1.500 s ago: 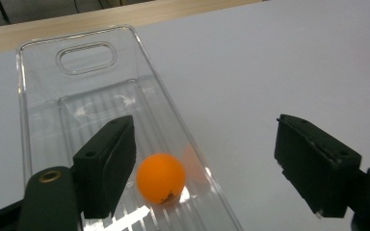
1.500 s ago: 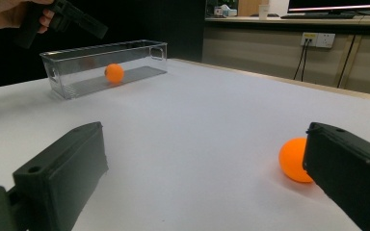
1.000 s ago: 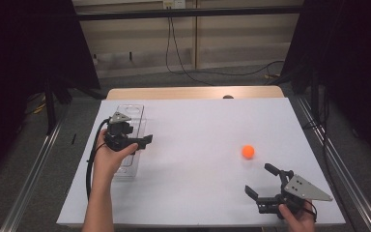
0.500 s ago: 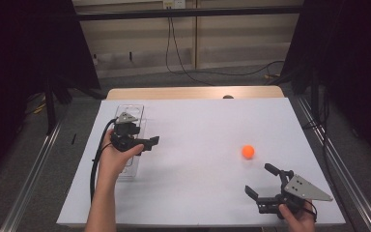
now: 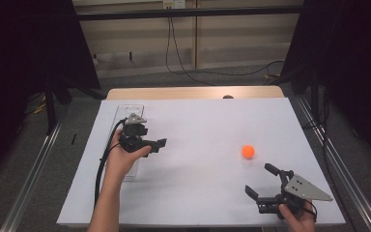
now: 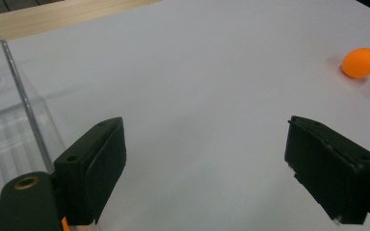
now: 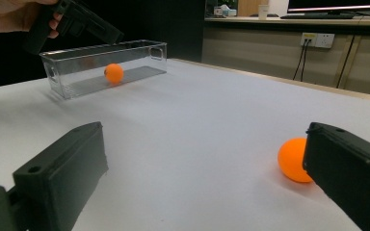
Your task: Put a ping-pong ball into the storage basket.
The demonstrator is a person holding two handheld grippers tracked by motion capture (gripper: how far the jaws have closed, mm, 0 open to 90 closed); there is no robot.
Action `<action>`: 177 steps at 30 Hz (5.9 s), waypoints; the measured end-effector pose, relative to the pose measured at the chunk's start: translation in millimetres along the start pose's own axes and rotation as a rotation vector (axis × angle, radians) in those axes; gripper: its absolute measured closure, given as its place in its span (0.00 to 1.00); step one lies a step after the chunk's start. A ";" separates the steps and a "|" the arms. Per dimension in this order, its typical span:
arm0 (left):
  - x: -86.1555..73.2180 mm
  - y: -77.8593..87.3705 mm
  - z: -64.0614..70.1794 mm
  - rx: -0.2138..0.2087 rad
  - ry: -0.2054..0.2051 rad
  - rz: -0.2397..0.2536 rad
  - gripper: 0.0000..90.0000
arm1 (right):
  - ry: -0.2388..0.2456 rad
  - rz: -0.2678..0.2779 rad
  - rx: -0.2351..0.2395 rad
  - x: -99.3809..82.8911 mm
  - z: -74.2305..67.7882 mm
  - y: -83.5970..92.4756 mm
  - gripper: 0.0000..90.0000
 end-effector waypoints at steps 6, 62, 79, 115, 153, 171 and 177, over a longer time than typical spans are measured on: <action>0.8 -4.6 4.8 -0.025 -0.002 -0.004 0.16 | 0.001 0.001 0.000 0.1 0.0 0.0 0.01; -2.6 -41.9 33.2 -0.080 -0.072 -0.062 0.13 | -0.012 0.009 -0.027 0.6 3.6 0.1 0.00; -4.1 -51.7 42.4 -0.105 -0.086 -0.077 0.12 | -0.008 0.007 -0.026 0.3 3.8 -0.2 0.00; -6.0 -67.4 57.8 -0.168 -0.079 -0.076 0.12 | -0.008 0.004 -0.023 0.2 3.7 -0.3 0.01; -10.8 -99.7 83.5 -0.234 -0.077 -0.067 0.10 | -0.004 0.005 -0.021 0.2 4.9 1.3 0.01; -2.6 -109.6 92.7 -0.236 -0.109 -0.049 0.10 | -0.007 0.005 -0.022 -0.1 5.3 1.2 0.01; 0.7 -112.8 95.2 -0.237 -0.104 -0.035 0.10 | -0.006 0.005 -0.021 0.1 4.6 0.9 0.01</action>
Point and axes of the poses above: each handheld gripper's, and its own axes: y roughly backward along the jaws, x roughly out of its top, z roughly to its right, the point moved 4 cm from there along -y, roughly forward along the jaws, and after that the axes turned 8 degrees about -x, right-handed, at the moved point
